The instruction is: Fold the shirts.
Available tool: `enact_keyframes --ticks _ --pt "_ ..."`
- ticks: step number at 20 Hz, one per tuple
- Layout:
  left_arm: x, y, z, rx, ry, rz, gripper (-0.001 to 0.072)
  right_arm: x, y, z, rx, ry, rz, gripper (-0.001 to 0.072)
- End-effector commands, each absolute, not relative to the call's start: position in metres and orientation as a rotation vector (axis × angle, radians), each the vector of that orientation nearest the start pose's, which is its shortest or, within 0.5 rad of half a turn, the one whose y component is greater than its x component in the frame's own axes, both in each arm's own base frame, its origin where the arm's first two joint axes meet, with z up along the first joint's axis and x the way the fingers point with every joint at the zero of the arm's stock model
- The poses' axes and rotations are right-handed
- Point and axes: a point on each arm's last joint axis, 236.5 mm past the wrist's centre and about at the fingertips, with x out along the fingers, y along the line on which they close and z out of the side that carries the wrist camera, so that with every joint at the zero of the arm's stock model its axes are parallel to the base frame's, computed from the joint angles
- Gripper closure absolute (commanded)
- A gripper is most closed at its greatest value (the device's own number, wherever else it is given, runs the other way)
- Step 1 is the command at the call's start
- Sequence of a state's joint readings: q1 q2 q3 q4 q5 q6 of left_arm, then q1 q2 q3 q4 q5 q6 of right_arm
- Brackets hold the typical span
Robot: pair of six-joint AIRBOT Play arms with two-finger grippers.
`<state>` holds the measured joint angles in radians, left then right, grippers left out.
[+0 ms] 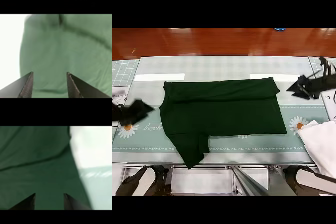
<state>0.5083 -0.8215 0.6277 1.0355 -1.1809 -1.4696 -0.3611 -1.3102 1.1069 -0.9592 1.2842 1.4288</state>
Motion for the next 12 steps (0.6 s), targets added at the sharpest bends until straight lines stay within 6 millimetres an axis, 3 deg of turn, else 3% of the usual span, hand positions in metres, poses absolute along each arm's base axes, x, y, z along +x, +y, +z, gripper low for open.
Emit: enact_keyframes --ticks 1,5,9,12 --pt "0.191 -0.003 -0.061 -0.821 1.267 0.141 0.0204 0.331 0.009 0.007 0.800 1.196 0.173 0.0297" --pt "0.205 -0.017 -0.050 -0.909 1.263 0.079 0.0204 0.308 0.014 0.007 0.763 1.211 0.216 0.0297" --pt "0.186 -0.032 -0.062 -0.886 1.442 -0.056 0.0204 0.310 0.015 0.009 0.760 1.200 0.229 0.0295" --pt "0.178 -0.035 -0.072 -0.921 1.513 -0.052 0.0204 0.312 0.013 0.008 0.753 1.193 0.224 0.0295"
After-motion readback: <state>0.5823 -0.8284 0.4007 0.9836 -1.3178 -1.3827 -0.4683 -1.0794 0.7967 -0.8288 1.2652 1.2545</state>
